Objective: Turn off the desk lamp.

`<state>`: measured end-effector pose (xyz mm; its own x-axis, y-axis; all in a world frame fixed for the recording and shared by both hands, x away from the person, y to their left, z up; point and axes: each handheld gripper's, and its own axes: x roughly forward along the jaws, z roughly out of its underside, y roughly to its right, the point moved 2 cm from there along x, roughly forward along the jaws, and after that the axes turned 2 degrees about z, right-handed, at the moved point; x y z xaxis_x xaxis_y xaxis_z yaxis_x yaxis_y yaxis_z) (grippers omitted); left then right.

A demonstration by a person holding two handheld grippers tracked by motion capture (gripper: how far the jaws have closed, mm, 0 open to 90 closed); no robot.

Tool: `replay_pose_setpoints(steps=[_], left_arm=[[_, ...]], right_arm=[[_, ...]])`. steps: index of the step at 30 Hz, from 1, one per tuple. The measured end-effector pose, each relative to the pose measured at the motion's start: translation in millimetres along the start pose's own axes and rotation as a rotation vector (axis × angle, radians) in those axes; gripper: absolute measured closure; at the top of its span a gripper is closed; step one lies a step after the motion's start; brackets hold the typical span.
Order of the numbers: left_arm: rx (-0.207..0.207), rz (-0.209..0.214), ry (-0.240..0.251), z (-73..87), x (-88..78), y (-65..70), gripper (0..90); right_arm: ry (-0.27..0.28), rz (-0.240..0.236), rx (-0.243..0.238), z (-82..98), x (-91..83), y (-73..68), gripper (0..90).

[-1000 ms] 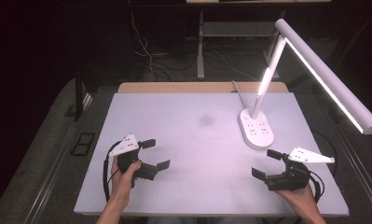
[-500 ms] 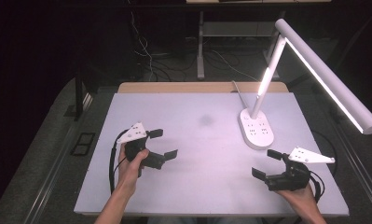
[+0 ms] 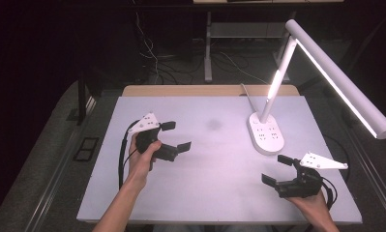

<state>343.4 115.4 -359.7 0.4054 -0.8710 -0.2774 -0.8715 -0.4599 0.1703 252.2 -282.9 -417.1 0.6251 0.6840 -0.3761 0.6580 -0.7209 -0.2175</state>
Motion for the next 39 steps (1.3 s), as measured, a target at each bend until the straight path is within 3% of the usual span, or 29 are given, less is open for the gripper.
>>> replay_pose_setpoints(steps=[14, 25, 39], left_arm=[[0.025, 0.031, -0.025, -25.7, 29.0, -4.1, 1.6], [0.002, 0.038, -0.021, -35.0, 47.4, -8.9, 6.6], [0.017, 0.045, -0.070, -51.2, 82.4, -17.9, 6.8]], right_arm=[[-0.002, 0.001, 0.005, 0.2, -1.5, 0.5, 0.4], [0.003, 0.000, -0.002, 0.1, -1.5, 1.0, 0.4], [0.003, -0.001, -0.002, 0.3, -1.4, 1.3, 0.4]])
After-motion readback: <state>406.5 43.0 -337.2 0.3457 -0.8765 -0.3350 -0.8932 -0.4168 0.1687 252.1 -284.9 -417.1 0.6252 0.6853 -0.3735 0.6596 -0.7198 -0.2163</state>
